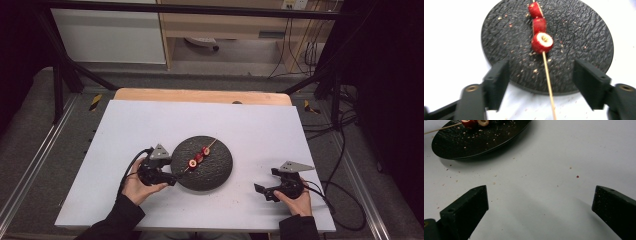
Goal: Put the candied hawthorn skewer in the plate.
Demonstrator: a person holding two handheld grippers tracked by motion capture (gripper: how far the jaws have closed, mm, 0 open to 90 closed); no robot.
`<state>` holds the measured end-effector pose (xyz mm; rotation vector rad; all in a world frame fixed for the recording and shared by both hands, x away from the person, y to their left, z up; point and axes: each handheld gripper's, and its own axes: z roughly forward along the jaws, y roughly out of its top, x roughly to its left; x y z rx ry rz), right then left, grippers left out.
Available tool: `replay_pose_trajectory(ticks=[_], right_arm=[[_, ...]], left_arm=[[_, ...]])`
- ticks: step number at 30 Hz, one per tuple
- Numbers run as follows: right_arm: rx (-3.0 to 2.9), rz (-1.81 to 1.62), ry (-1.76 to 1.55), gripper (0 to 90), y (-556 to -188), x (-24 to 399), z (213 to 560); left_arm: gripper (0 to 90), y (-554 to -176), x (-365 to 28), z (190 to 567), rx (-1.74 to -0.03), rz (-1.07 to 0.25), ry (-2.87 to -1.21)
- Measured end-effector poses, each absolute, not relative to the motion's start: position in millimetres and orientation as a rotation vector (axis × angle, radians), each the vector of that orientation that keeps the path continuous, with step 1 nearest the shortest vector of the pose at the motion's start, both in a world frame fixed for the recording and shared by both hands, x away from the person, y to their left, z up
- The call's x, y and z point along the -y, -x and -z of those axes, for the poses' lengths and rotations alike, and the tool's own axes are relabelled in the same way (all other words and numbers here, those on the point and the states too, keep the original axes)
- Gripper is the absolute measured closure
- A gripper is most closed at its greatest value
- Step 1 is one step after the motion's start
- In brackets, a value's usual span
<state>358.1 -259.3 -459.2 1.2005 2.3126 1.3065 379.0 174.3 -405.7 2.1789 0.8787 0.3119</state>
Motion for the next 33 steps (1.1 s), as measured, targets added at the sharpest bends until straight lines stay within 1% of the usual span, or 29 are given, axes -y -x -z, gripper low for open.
replay_pose_trajectory(ticks=[3,5,17,24,33], right_arm=[[-2.314,-1.305,-1.201,1.5,-358,259,459],[-2.313,-1.305,-1.207,1.5,-358,259,459],[-2.320,-1.298,-1.212,0.7,-357,259,459],[-2.329,-1.288,-1.206,0.6,-357,259,460],[-2.333,-1.282,-1.211,0.6,-357,259,460]], left_arm=[[20.5,-377,-187,407,-0.890,-0.310,-2.168],[17.8,-376,-196,409,-0.907,-0.306,-2.160],[7.2,-363,-246,430,-0.998,-0.329,-2.107],[7.5,-356,-270,442,-1.049,-0.348,-2.056],[7.0,-349,-284,453,-1.056,-0.387,-2.060]])
